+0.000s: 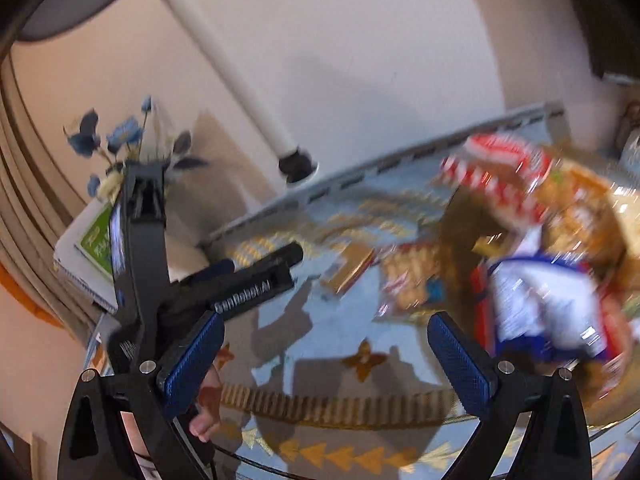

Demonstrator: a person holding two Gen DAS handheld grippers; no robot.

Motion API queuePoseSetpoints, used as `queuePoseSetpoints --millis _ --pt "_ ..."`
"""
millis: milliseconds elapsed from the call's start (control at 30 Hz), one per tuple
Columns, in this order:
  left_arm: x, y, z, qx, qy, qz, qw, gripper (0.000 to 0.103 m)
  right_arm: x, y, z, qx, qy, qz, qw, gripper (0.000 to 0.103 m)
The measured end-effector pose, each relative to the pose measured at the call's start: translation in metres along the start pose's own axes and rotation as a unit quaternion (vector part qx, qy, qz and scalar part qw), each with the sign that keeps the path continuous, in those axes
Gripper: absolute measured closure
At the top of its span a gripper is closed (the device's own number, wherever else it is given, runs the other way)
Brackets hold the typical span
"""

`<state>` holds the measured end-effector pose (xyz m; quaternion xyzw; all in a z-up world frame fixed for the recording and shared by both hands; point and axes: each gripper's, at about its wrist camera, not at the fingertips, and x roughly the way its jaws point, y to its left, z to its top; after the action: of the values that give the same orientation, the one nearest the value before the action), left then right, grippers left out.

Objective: Organize snacks
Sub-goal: 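Move both tools back over the last snacks on the placemat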

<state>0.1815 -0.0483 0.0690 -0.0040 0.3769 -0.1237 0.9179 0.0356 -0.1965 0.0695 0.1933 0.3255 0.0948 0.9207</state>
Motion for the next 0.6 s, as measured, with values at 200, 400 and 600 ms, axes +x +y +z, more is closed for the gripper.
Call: queuePoseSetpoints --millis 200,400,600 --pt "0.014 0.003 -0.006 0.004 0.007 -0.026 0.9996 0.008 0.041 -0.02 -0.029 0.068 0.013 -0.016 0.997 0.001" --pt "0.031 -0.016 -0.006 0.038 0.014 -0.046 0.9981 0.008 0.052 -0.044 -0.042 0.128 -0.033 -0.078 0.988 0.001" --pt "0.06 -0.017 -0.01 0.023 0.041 -0.081 0.9956 0.02 0.063 -0.053 -0.039 0.139 -0.066 -0.121 0.981 0.001"
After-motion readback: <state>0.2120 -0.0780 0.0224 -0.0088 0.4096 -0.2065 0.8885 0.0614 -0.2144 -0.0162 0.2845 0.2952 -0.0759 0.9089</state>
